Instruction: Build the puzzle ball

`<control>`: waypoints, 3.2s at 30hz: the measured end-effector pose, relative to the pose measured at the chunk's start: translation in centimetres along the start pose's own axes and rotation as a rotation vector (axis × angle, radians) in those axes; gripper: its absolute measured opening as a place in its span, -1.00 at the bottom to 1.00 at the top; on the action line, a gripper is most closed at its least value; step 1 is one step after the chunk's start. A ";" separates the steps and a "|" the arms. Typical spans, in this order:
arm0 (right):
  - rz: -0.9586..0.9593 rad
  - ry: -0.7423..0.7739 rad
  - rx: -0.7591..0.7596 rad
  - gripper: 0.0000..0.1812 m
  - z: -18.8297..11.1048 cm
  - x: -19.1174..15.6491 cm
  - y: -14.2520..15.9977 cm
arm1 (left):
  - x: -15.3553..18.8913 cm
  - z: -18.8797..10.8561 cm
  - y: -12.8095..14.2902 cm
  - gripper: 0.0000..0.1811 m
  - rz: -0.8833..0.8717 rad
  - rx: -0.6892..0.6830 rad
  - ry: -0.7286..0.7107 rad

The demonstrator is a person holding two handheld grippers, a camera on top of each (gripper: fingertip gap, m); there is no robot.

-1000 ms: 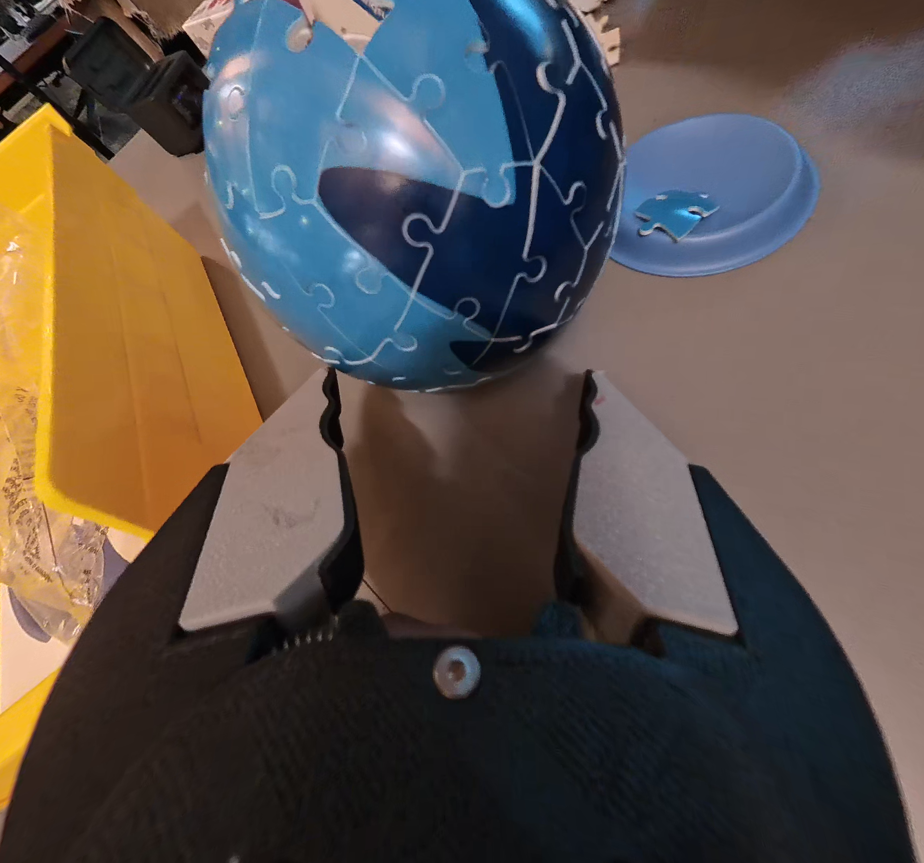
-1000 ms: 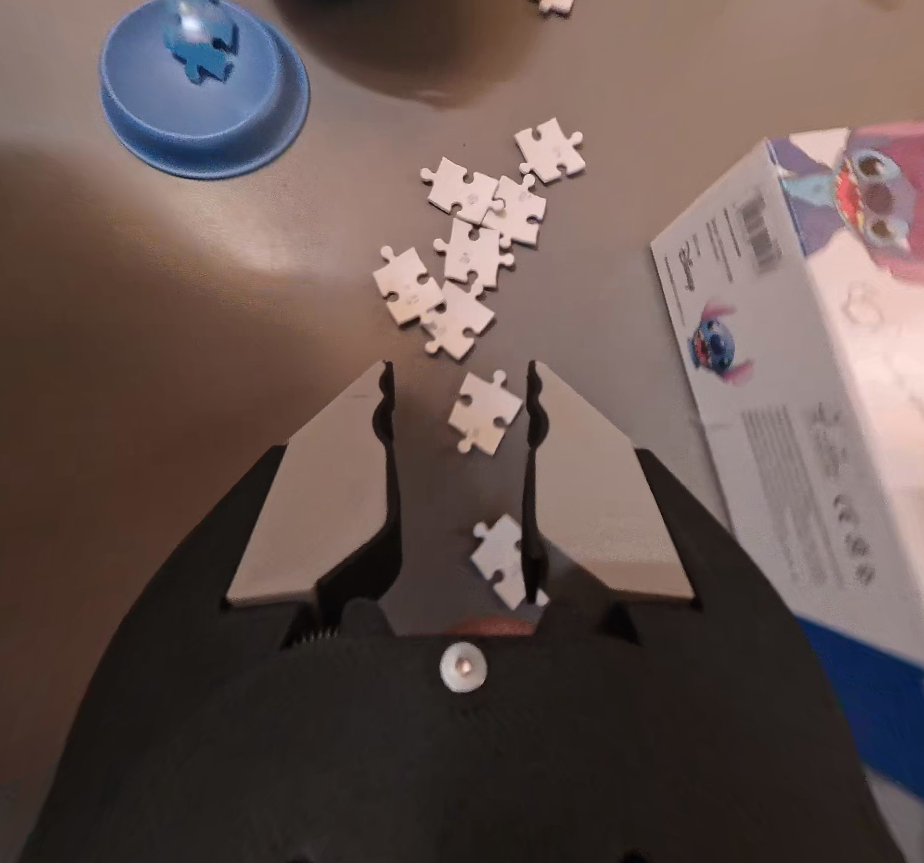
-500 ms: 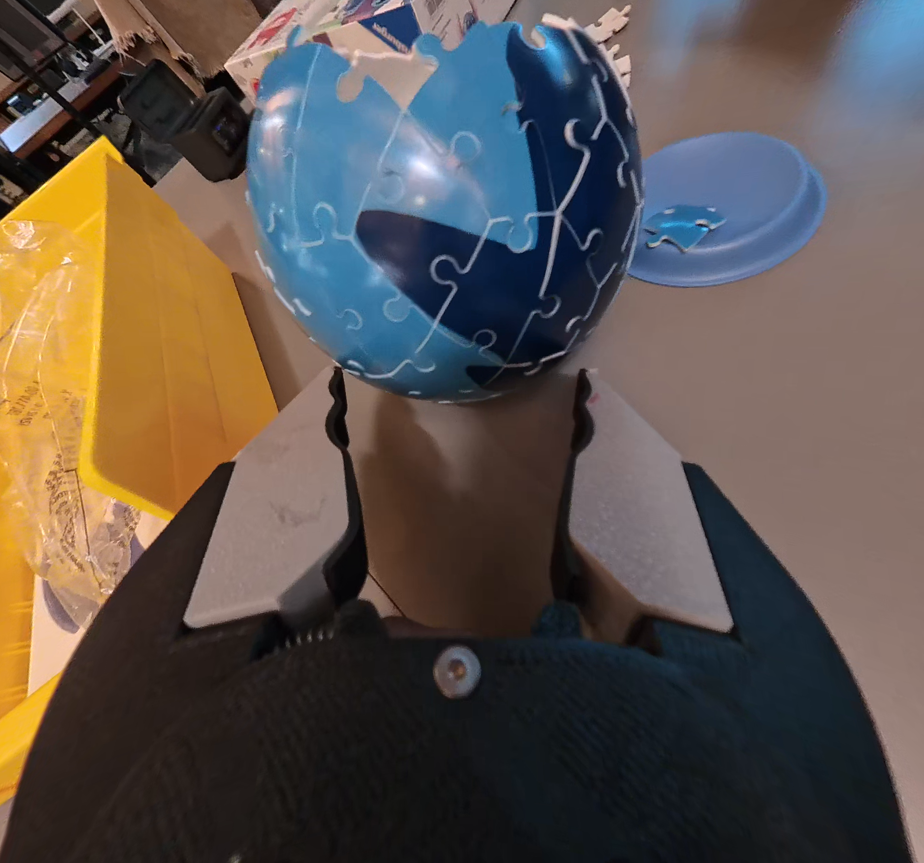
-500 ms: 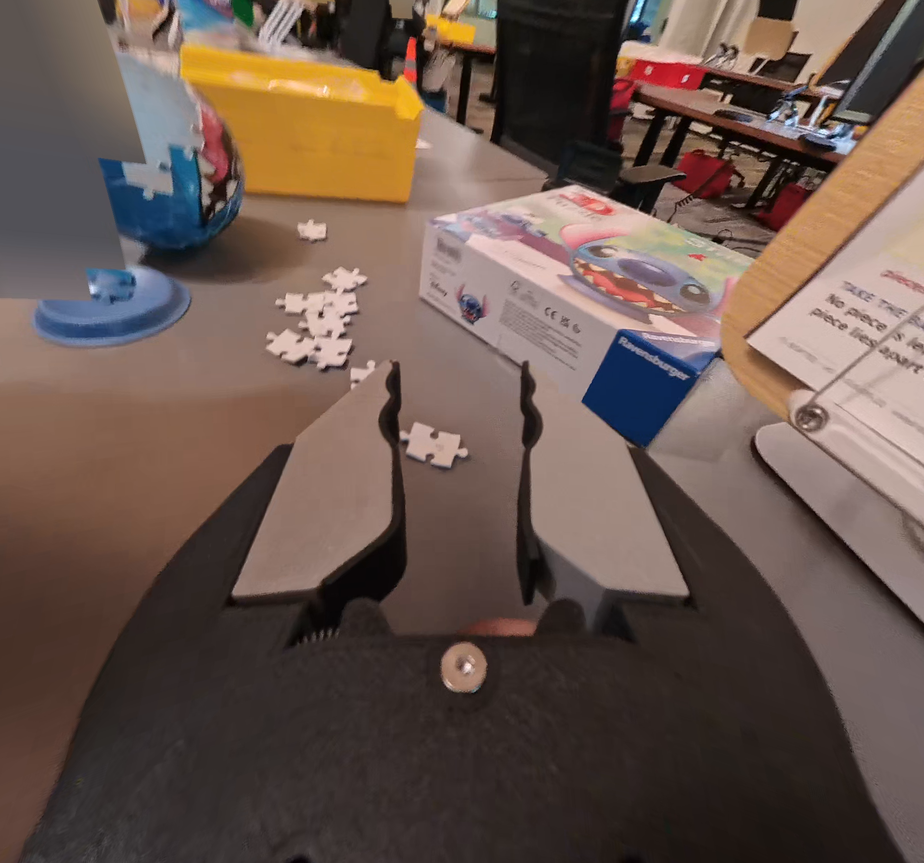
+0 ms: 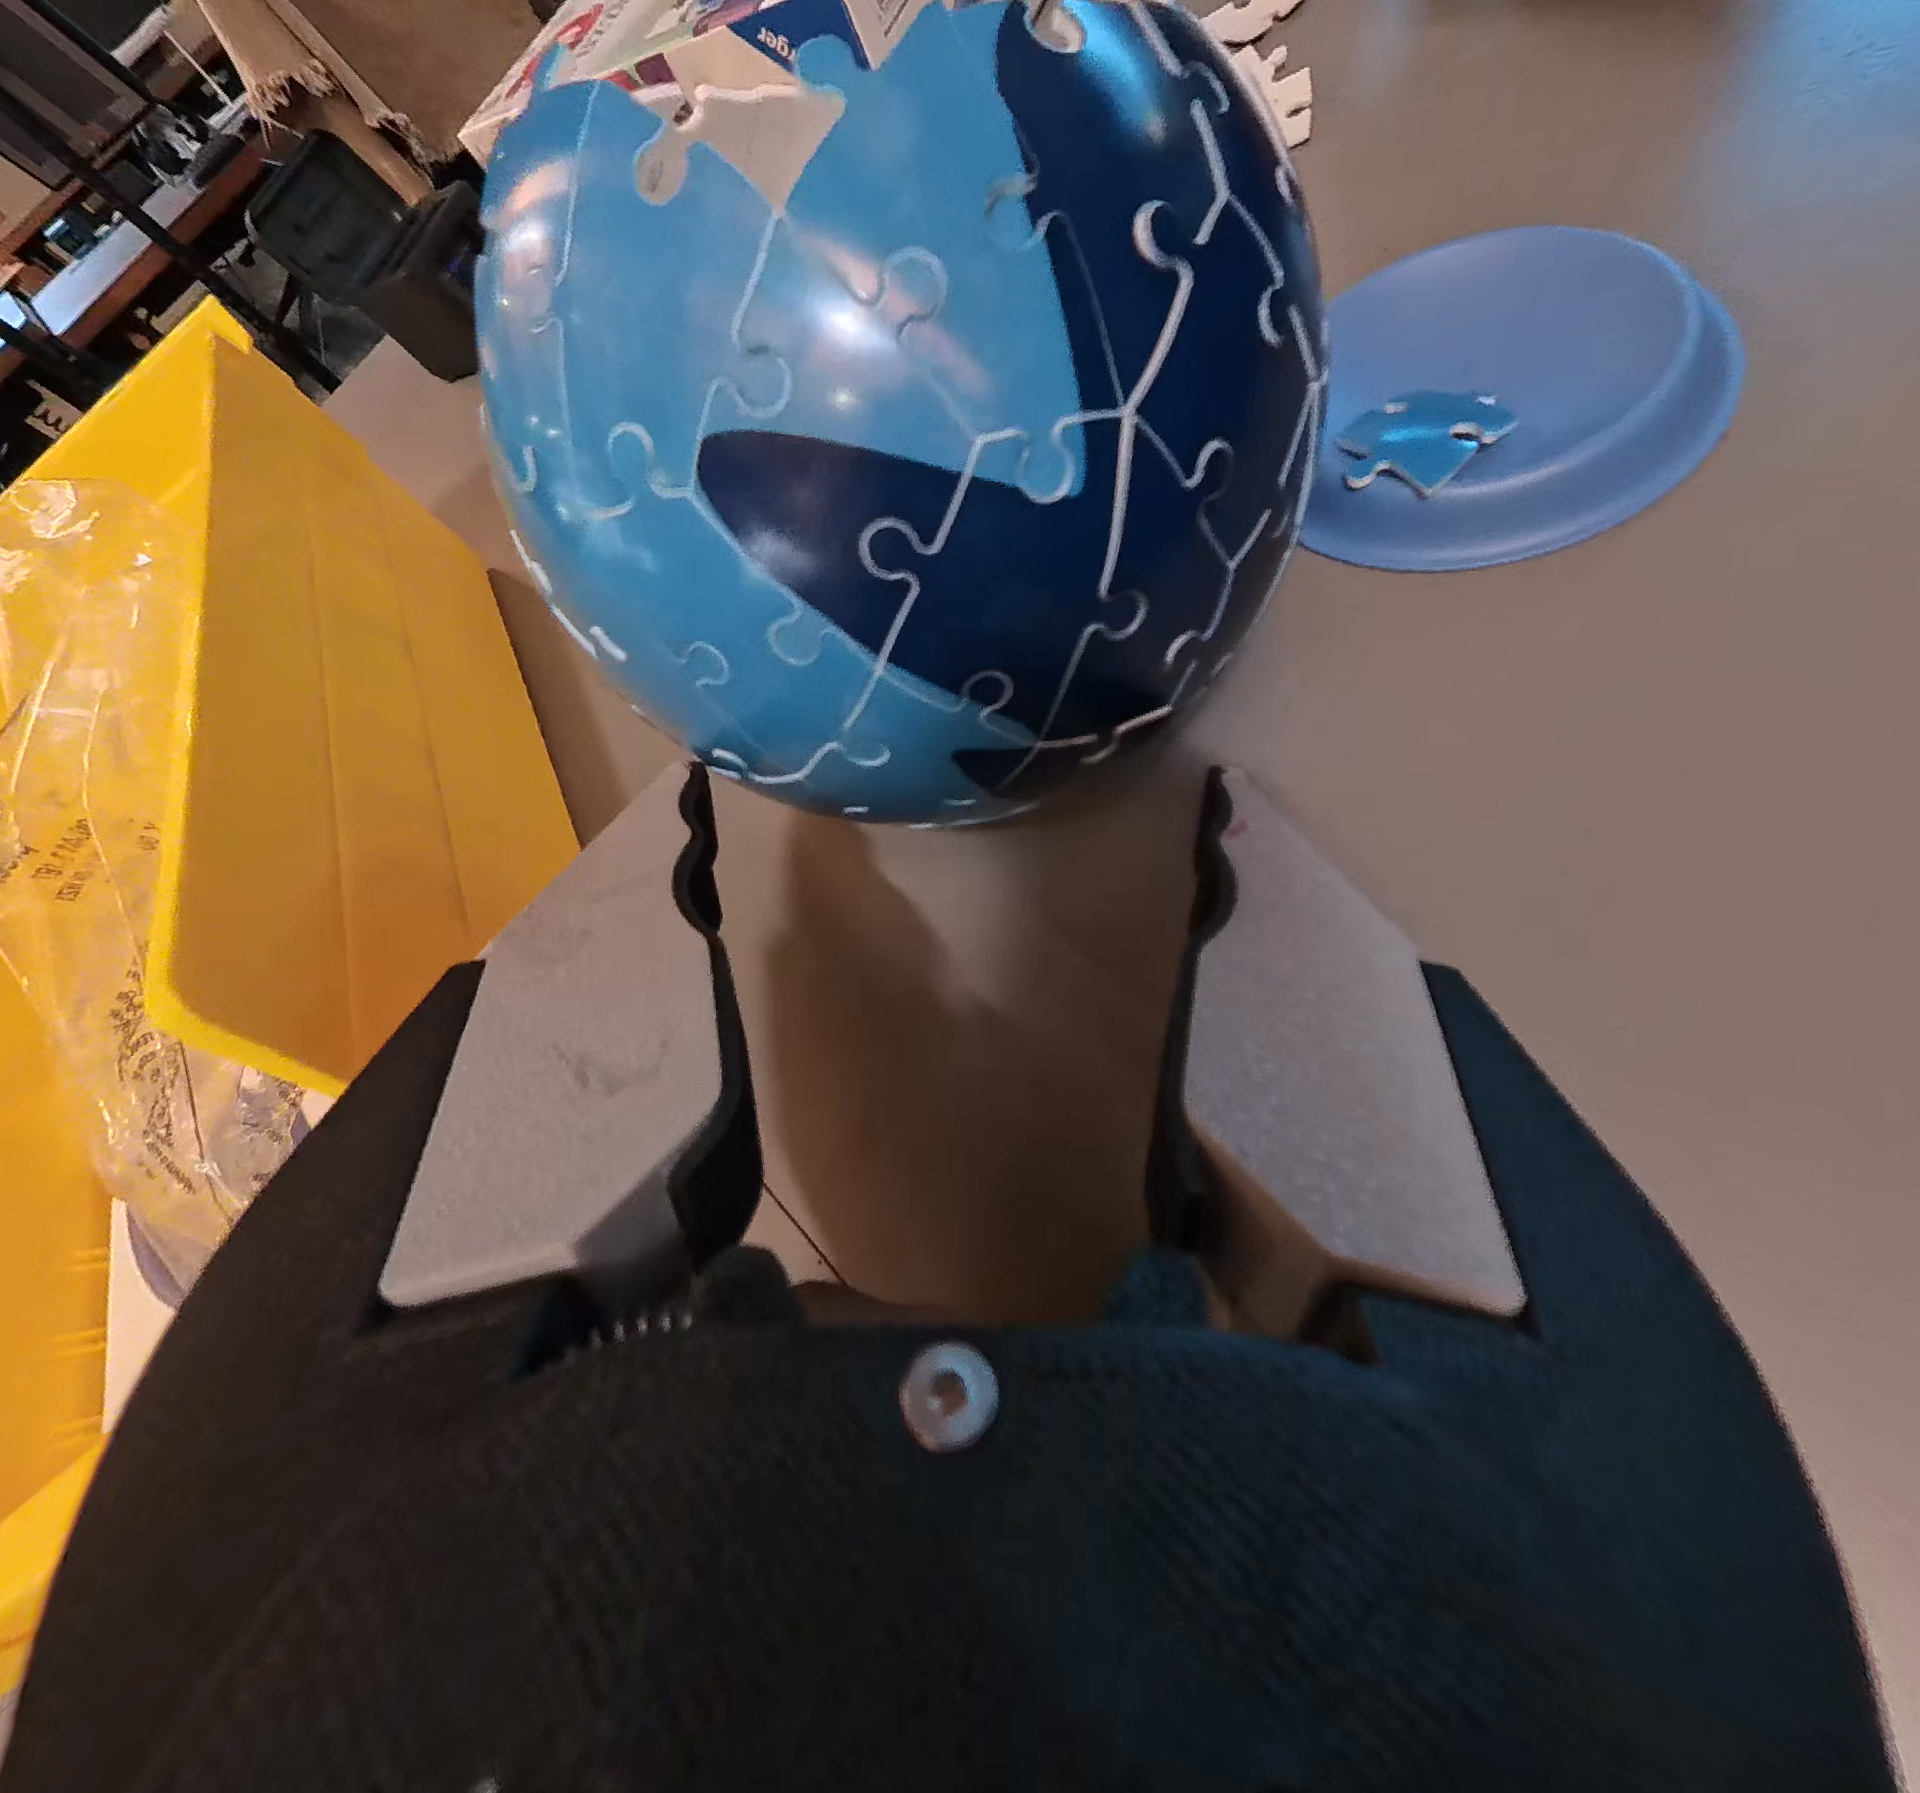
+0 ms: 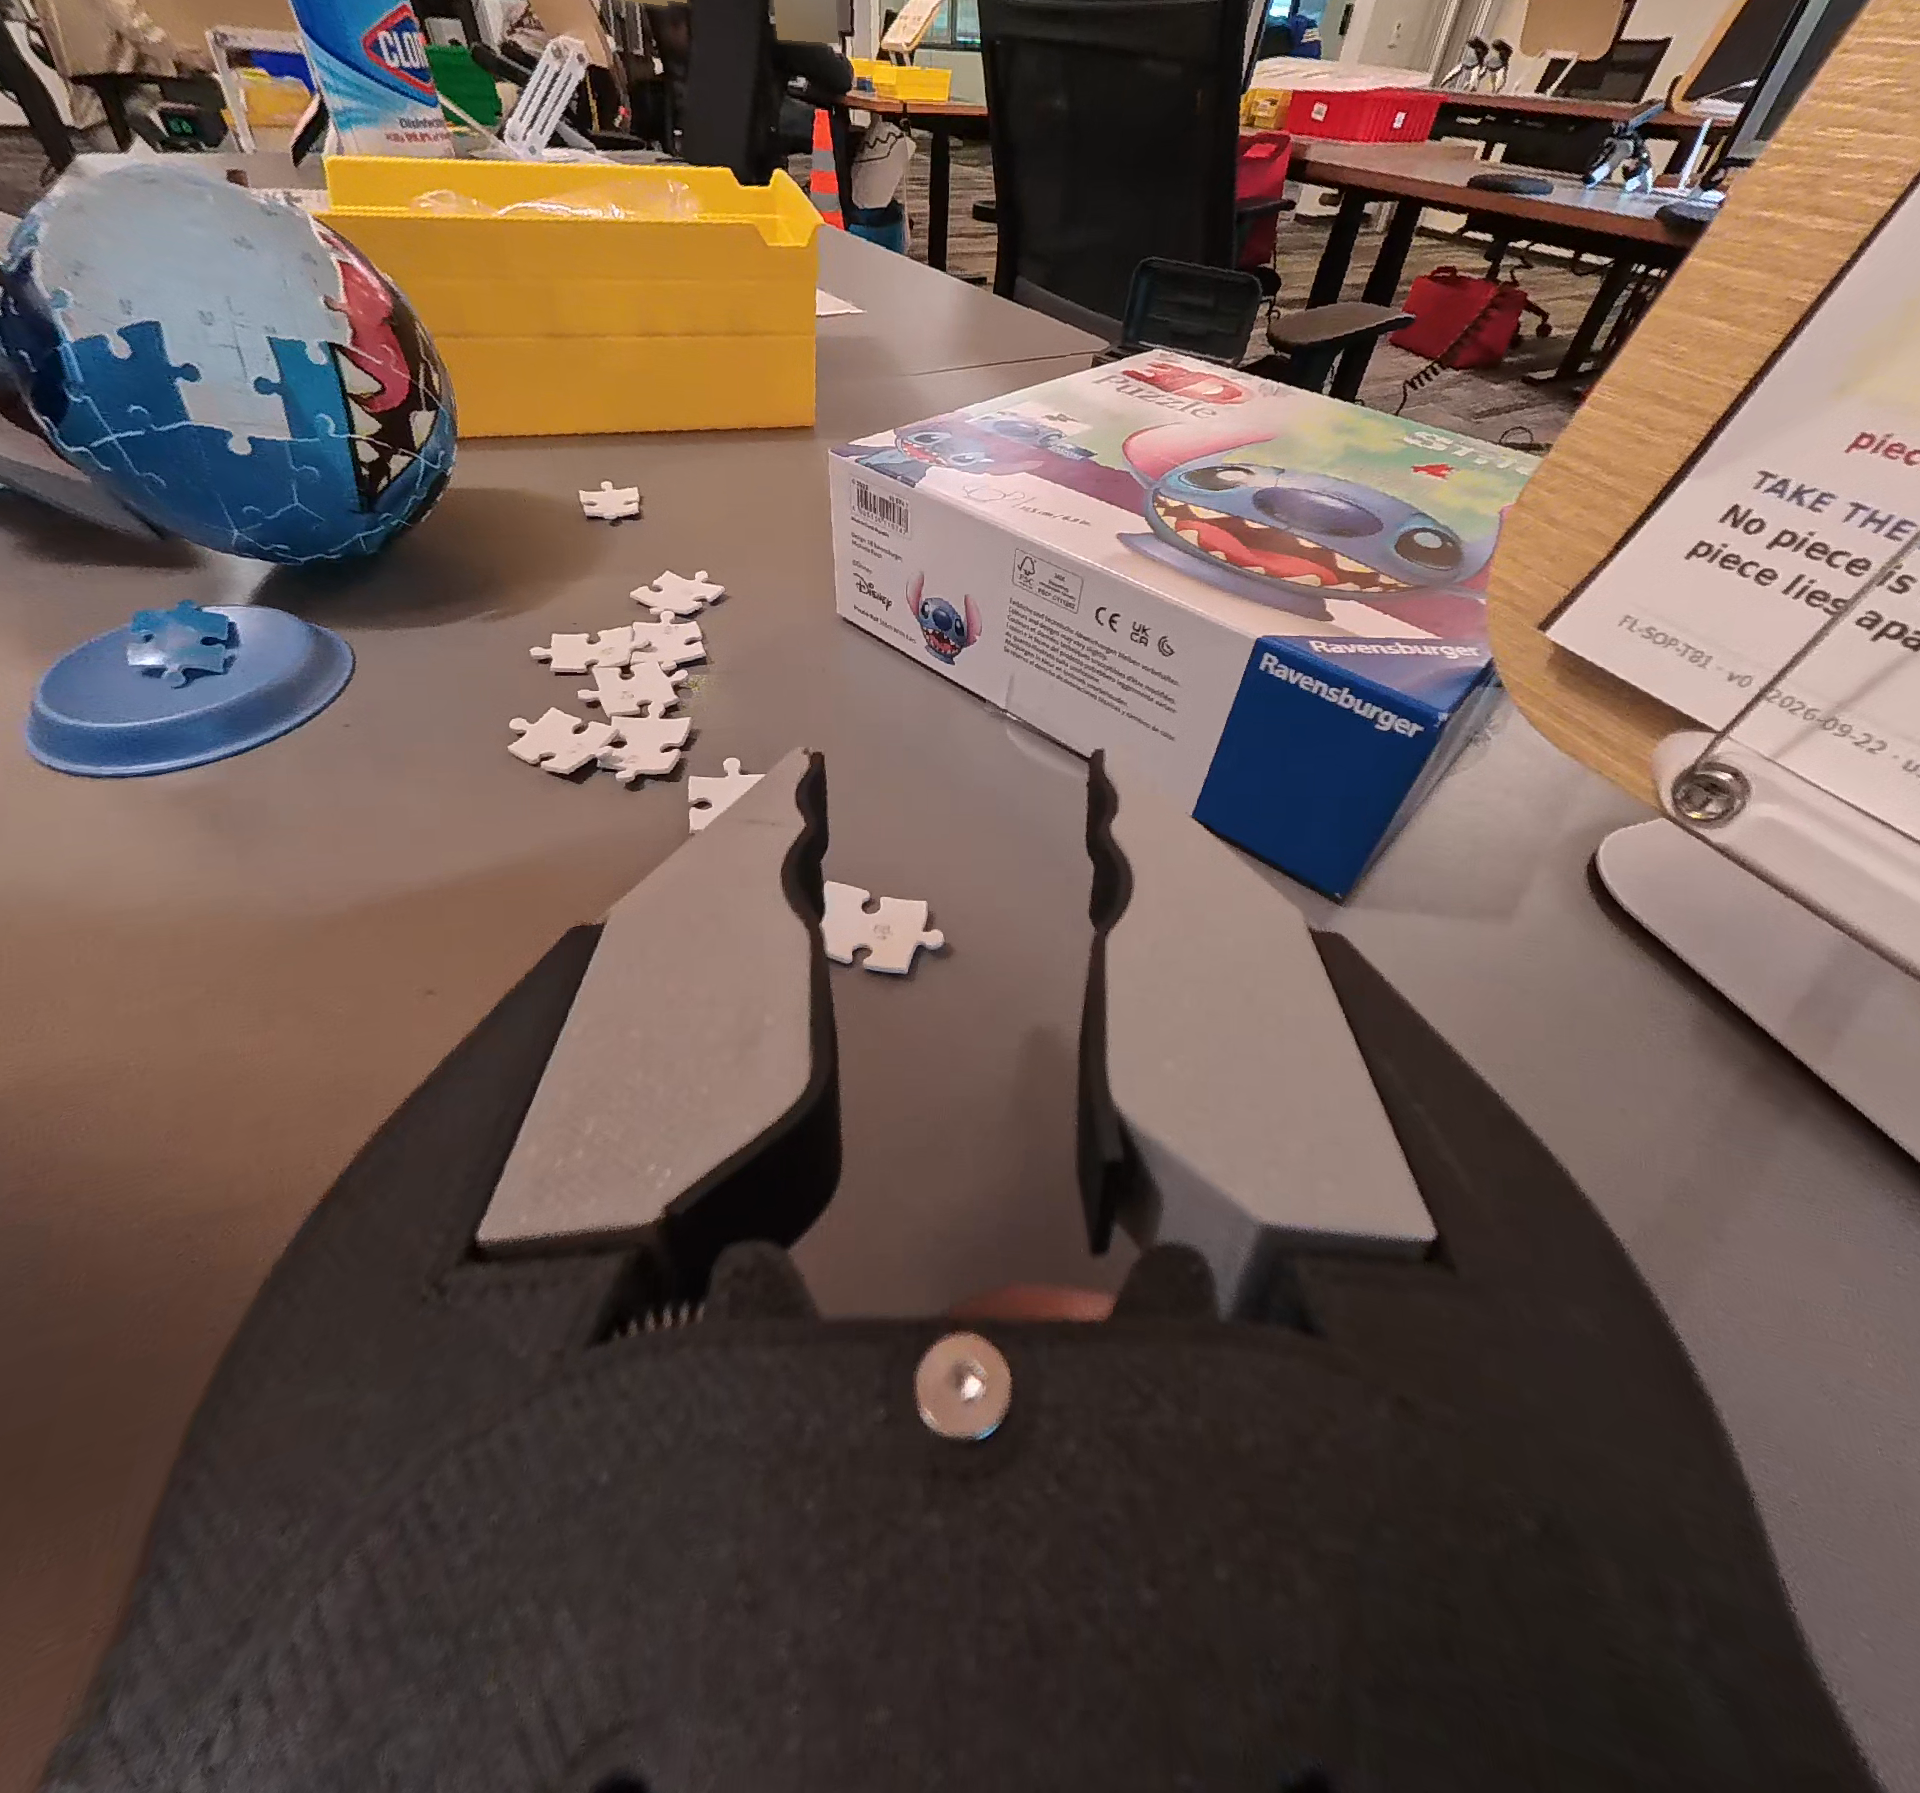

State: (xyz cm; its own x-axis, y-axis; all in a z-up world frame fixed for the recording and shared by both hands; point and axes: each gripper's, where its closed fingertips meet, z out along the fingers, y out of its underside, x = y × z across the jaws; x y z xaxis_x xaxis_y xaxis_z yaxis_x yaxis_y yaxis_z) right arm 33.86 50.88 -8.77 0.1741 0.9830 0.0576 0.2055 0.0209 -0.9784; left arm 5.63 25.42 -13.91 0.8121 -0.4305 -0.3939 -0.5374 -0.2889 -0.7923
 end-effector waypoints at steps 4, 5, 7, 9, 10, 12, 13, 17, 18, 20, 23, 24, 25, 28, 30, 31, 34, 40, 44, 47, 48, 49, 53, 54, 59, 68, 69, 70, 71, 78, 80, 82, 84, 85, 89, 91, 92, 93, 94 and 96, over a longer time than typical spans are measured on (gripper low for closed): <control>-0.002 0.002 -0.005 -0.48 0.0 0.0 0.1 | 0.0 -0.1 -0.1 -0.01 -0.007 0.007 0.006; -0.001 0.001 -0.006 -0.48 0.1 0.0 0.1 | 0.0 -0.1 -0.1 -0.01 -0.009 0.007 0.007; 0.002 -0.001 -0.007 -0.48 0.1 0.0 0.1 | 0.0 -0.1 -0.1 -0.01 -0.012 0.008 0.011; 0.004 -0.003 -0.007 -0.48 0.1 0.0 0.1 | 0.0 -0.1 -0.1 -0.01 -0.015 0.010 0.014; 0.005 -0.004 -0.007 -0.48 0.1 0.0 0.1 | 0.0 -0.1 -0.1 -0.01 -0.016 0.011 0.016; 0.007 -0.008 -0.007 -0.48 0.1 0.0 0.1 | 0.0 -0.1 -0.1 -0.01 -0.019 0.012 0.019; 0.007 -0.010 -0.008 -0.48 0.1 -0.1 0.1 | 0.0 -0.1 -0.1 -0.01 -0.019 0.012 0.020; 0.008 -0.012 -0.012 -0.49 0.1 -0.1 0.2 | 0.1 -0.1 -0.2 -0.01 -0.017 0.014 0.022; 0.008 -0.013 -0.012 -0.49 0.1 -0.1 0.2 | 0.1 -0.1 -0.1 -0.01 -0.017 0.014 0.023; 0.010 -0.013 -0.011 -0.49 0.1 -0.1 0.2 | 0.1 -0.1 -0.1 -0.01 -0.015 0.013 0.025; 0.011 -0.013 -0.012 -0.49 0.1 -0.1 0.2 | 0.1 -0.1 -0.1 -0.02 -0.014 0.013 0.026; 0.010 -0.014 -0.013 -0.49 0.1 -0.1 0.2 | 0.1 -0.1 -0.1 -0.02 -0.013 0.012 0.026; 0.009 -0.014 -0.014 -0.49 0.1 -0.1 0.2 | 0.1 -0.1 -0.1 -0.02 -0.013 0.012 0.025; 0.003 -0.018 -0.020 -0.49 0.2 -0.2 0.3 | 0.1 0.0 -0.1 -0.02 -0.010 0.010 0.024; -0.007 -0.026 -0.030 -0.49 0.3 -0.5 0.4 | 0.2 0.0 -0.1 -0.02 -0.009 0.008 0.024; -0.016 -0.031 -0.039 -0.49 0.4 -0.6 0.5 | 0.2 0.0 -0.1 -0.02 -0.008 0.008 0.023; -0.052 -0.072 -0.092 -0.50 0.9 -1.6 1.2 | 0.2 0.0 0.0 -0.02 -0.006 0.007 0.024; -0.082 -0.282 -0.279 -0.49 4.7 -7.8 3.0 | 0.2 0.1 -0.1 -0.01 0.000 0.008 0.025; -0.179 -0.289 -0.384 -0.53 7.8 -10.0 4.1 | 0.2 0.1 -0.2 -0.02 0.007 0.013 0.026; -0.185 -0.321 -0.418 -0.56 9.1 -10.4 4.4 | 0.3 0.1 -0.2 -0.02 0.014 0.014 0.024; -0.189 -0.324 -0.425 -0.57 9.4 -10.4 4.4 | 0.3 0.1 -0.2 -0.02 0.015 0.014 0.023; -0.192 -0.332 -0.438 -0.57 9.7 -10.4 4.6 | 0.3 0.1 -0.2 -0.02 0.016 0.015 0.023; -0.165 -0.420 -0.509 -0.64 10.3 -11.0 5.5 | 0.3 0.1 -0.2 -0.02 0.015 0.016 0.025; -0.169 -0.418 -0.509 -0.66 10.6 -11.0 5.5 | 0.3 0.1 -0.2 -0.02 0.014 0.016 0.025; -0.195 -0.408 -0.507 -0.72 11.2 -11.0 5.4 | 0.3 0.1 -0.2 -0.03 0.016 0.015 0.023; -0.183 -0.337 -0.350 -0.73 8.5 -10.6 0.8 | 0.2 0.0 -0.3 -0.09 0.027 0.026 0.004; -0.170 -0.344 -0.329 -0.73 8.0 -10.9 0.3 | 0.2 -0.1 -0.4 -0.09 0.035 0.030 -0.001; -0.166 -0.348 -0.315 -0.73 7.6 -11.1 -0.1 | 0.2 -0.1 -0.4 -0.10 0.045 0.034 -0.010; -0.170 -0.349 -0.310 -0.73 7.3 -11.4 -0.2 | 0.2 -0.2 -0.5 -0.10 0.057 0.040 -0.022; -0.231 -0.336 -0.428 -0.73 7.5 -12.1 4.2 | -0.5 -1.9 -1.7 -0.13 0.152 0.142 -0.205; -0.202 -0.345 -0.413 -0.73 7.5 -12.4 4.2 | -0.2 -2.2 -1.4 -0.10 0.123 0.121 -0.185; -0.195 -0.333 -0.396 -0.73 7.4 -12.4 4.1 | -0.1 -2.6 -1.3 -0.10 0.095 0.119 -0.184; -0.199 -0.320 -0.374 -0.73 7.4 -12.5 3.9 | -0.2 -2.6 -1.1 -0.08 0.070 0.108 -0.174; -0.203 -0.308 -0.363 -0.73 7.4 -12.4 3.8 | -0.2 -2.5 -1.0 -0.08 0.057 0.100 -0.164; -0.244 -0.253 -0.320 -0.73 7.0 -12.2 3.2 | -0.4 -1.6 -0.1 -0.01 -0.010 0.029 -0.109; -0.275 -0.233 -0.303 -0.73 6.6 -12.1 3.1 | -0.6 -1.5 0.1 0.02 -0.020 0.013 -0.119; -0.299 -0.206 -0.302 -0.73 6.4 -11.7 3.1 | -0.8 -1.6 0.1 0.02 -0.020 0.015 -0.136; -0.334 -0.169 -0.310 -0.73 6.1 -11.1 3.3 | -1.1 -1.7 0.0 0.02 -0.016 0.020 -0.159; -0.379 -0.121 -0.327 -0.73 5.8 -10.3 3.6 | -1.3 -1.8 0.0 0.02 -0.009 0.025 -0.189; -0.495 0.000 -0.384 -0.73 5.1 -8.5 4.4 | -2.2 -2.4 -0.3 0.03 0.000 0.050 -0.279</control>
State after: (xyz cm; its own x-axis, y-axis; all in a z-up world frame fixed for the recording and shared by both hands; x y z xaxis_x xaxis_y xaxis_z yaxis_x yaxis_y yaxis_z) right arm 28.36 43.60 -14.63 -0.0306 0.8735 0.4858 0.5933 0.4070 -0.6945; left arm 3.43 24.42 -11.68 0.8472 -0.1766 -0.5011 -0.5309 -0.2438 -0.8116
